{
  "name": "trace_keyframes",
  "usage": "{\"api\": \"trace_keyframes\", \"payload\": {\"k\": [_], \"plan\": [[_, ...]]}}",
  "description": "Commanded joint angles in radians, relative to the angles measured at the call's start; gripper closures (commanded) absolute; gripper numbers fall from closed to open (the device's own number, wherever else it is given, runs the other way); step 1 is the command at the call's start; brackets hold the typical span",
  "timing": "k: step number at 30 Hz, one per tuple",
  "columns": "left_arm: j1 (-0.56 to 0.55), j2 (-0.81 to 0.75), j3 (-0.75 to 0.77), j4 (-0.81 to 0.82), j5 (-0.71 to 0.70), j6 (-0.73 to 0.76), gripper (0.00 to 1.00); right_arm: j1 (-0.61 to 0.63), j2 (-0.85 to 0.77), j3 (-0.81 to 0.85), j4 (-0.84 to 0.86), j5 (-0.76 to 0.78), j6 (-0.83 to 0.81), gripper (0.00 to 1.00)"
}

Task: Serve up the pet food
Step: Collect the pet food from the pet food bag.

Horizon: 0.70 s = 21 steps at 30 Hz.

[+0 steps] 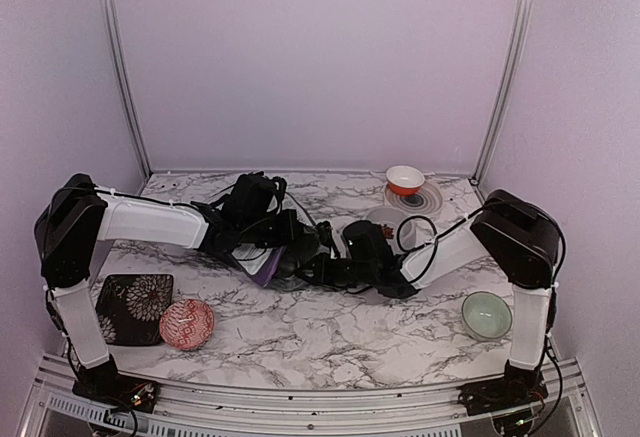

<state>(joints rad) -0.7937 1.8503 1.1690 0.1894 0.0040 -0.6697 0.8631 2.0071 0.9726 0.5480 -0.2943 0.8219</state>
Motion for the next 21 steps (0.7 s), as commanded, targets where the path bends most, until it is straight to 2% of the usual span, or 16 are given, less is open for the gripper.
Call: {"api": "trace_keyframes", "payload": {"k": [1,21], "plan": [[-0.001,-0.039,-0.015,0.015,0.055,-0.005,1.00,-0.009,0.041,-0.036,-0.004,-0.042,0.015,1.00],[-0.002,-0.119,-0.118,0.022,0.023,-0.031,1.00,-0.015,-0.039,-0.120,0.097,-0.048,0.023,1.00]]}}
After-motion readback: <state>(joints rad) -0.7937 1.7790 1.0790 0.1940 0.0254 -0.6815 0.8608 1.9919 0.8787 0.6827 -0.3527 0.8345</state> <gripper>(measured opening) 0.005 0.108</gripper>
